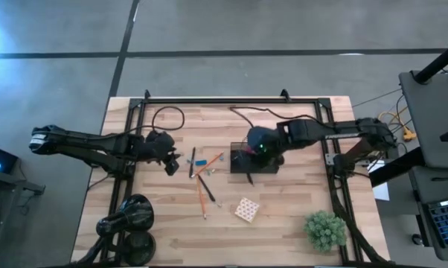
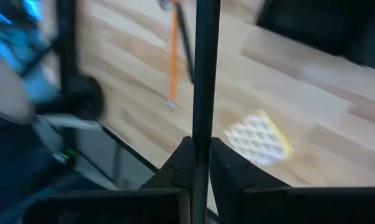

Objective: Pick and place office supplies into organizer
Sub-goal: Put the bottom right pen into the desk organizer

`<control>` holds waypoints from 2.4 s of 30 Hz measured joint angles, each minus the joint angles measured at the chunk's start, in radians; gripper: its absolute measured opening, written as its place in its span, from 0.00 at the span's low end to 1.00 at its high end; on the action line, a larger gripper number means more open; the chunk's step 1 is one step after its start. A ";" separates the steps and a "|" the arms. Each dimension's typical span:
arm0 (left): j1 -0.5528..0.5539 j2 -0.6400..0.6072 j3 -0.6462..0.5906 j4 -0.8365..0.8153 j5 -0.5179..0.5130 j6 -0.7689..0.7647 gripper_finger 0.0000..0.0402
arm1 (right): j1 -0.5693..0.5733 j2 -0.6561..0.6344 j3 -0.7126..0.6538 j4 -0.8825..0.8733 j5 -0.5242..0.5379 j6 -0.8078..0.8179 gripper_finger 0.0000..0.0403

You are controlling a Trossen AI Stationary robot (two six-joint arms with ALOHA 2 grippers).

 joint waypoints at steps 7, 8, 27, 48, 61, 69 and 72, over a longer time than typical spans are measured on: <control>0.000 0.000 -0.002 -0.068 -0.017 -0.059 0.36 | -0.082 -0.004 0.013 0.075 -0.015 -0.225 0.06; 0.000 0.000 -0.002 -0.068 -0.017 -0.060 0.36 | -0.086 -0.003 0.018 0.057 0.003 -0.298 0.06; 0.000 0.001 -0.002 -0.068 -0.017 -0.088 0.36 | -0.069 0.041 0.109 -0.165 0.803 -1.384 0.06; 0.000 0.002 -0.002 -0.177 -0.010 -0.189 0.36 | 0.015 0.444 0.511 -0.663 1.219 -1.762 0.06; 0.000 0.008 -0.002 -0.203 -0.017 -0.215 0.36 | 0.209 0.366 0.266 -0.665 1.227 -1.739 0.06; 0.000 0.010 -0.002 -0.174 -0.016 -0.212 0.36 | 0.192 0.360 0.095 -0.661 1.178 -1.759 0.06; 0.000 0.010 -0.002 -0.158 -0.004 -0.213 0.36 | 0.167 0.362 0.062 -0.665 1.171 -1.768 0.06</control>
